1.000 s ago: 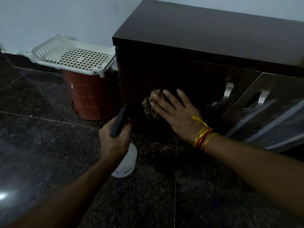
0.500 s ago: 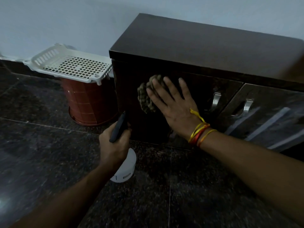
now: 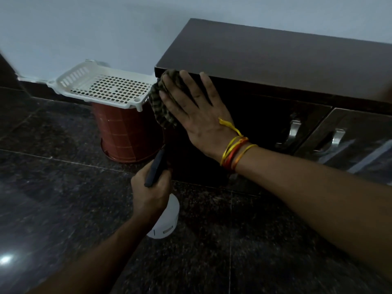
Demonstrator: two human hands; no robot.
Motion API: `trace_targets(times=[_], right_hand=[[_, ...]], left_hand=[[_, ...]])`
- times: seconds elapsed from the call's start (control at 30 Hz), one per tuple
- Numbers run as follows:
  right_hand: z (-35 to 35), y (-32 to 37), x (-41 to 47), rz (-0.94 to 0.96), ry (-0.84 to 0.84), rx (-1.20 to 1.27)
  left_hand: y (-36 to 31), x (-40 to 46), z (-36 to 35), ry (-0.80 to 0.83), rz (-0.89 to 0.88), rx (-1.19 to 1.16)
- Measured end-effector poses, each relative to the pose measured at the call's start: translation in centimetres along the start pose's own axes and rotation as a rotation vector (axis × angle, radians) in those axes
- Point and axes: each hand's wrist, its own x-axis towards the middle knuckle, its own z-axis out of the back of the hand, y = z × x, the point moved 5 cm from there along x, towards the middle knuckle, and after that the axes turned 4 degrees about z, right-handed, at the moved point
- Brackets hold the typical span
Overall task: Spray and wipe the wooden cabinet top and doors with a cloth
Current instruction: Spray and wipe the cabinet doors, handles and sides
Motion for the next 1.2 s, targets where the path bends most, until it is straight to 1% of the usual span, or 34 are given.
trace_targets(times=[0.1, 0.23, 0.33, 0.4, 0.5, 0.67, 0.8, 0.97, 1.03, 1.13, 1.2], right_hand=[[0.0, 0.3, 0.3, 0.021, -0.009, -0.032], [-0.5, 0.9, 0.1, 0.019, -0.001, -0.008], [-2.5, 3.2, -1.3, 0.115, 0.053, -0.007], [-3.5, 4.2, -2.2, 0.148, 0.074, -0.027], [-3.5, 4.0, -2.4, 0.142, 0.051, -0.039], [-4.2, 4.2, -2.7, 0.11, 0.062, -0.036], [-7.2, 7.9, -5.2, 0.263, 0.148, -0.067], [-8.9, 9.6, -6.3, 0.276, 0.176, -0.08], [-9.6, 10.1, -6.9, 0.293, 0.187, -0.05], [-11.7, 12.8, -8.9, 0.382, 0.297, -0.052], [-13.1, 14.4, -10.1, 0.39, 0.34, 0.001]], left_hand=[[0.6, 0.2, 0.8, -0.018, 0.003, 0.022], [1.5, 0.6, 1.9, -0.051, 0.034, 0.029], [1.8, 0.8, 2.7, -0.074, 0.052, 0.037], [1.9, 0.9, 3.1, -0.076, 0.045, 0.038], [2.4, 1.0, 3.5, -0.071, 0.052, 0.047], [3.9, 1.5, 4.2, -0.099, 0.092, 0.0], [4.2, 1.5, 4.7, -0.117, 0.088, 0.0], [4.4, 1.5, 4.6, -0.118, 0.073, 0.013], [4.8, 1.4, 4.5, -0.12, 0.075, 0.019], [5.0, 1.1, 4.3, -0.119, 0.082, 0.037], [5.1, 1.1, 4.1, -0.118, 0.087, 0.048]])
